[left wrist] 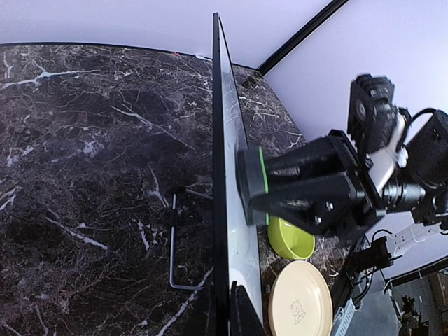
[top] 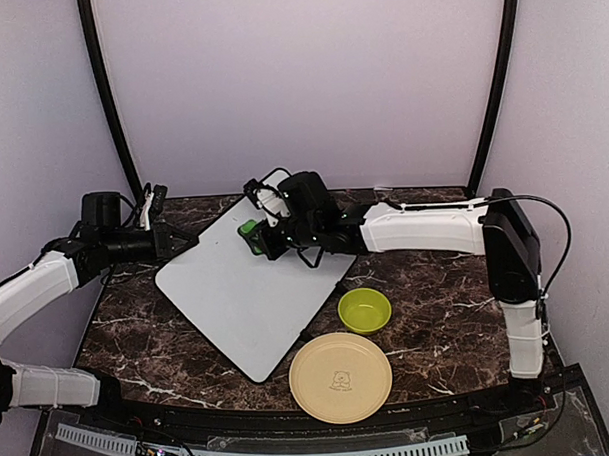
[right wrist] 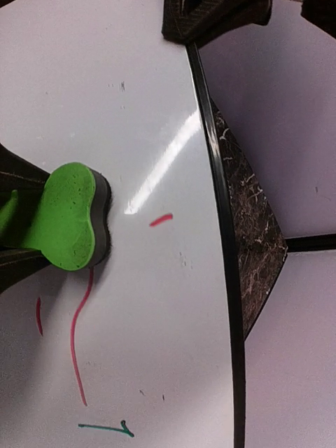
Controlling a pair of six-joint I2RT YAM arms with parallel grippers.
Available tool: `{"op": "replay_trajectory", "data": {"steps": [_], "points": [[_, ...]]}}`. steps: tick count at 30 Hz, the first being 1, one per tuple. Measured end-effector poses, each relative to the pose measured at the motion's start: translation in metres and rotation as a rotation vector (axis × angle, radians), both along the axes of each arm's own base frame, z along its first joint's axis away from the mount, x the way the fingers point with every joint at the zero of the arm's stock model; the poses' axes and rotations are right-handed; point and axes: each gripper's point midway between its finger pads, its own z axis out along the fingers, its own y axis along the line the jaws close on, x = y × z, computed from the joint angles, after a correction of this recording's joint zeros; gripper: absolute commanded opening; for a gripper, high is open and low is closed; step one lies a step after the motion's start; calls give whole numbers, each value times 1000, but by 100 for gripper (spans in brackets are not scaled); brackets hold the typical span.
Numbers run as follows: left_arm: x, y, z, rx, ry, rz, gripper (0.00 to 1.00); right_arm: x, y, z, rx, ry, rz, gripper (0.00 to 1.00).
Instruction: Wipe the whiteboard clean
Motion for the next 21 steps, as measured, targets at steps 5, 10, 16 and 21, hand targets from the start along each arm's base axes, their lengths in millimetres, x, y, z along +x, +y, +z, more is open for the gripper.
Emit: {"op": "replay_trajectory", "data": {"steps": [5, 10, 16, 21], "points": [[-1, -1, 1, -4, -3, -5, 0, 31, -15, 9, 4, -3, -74, 0], [-2, 0, 0, 1, 4, 0, 0, 32, -7, 12, -12, -2, -74, 0], [-2, 0, 0, -1, 4, -4, 0, 8, 28, 29, -3, -43, -5, 0], [-2, 0, 0, -1, 4, -4, 0, -16, 47, 30, -9, -56, 48, 0]]}}
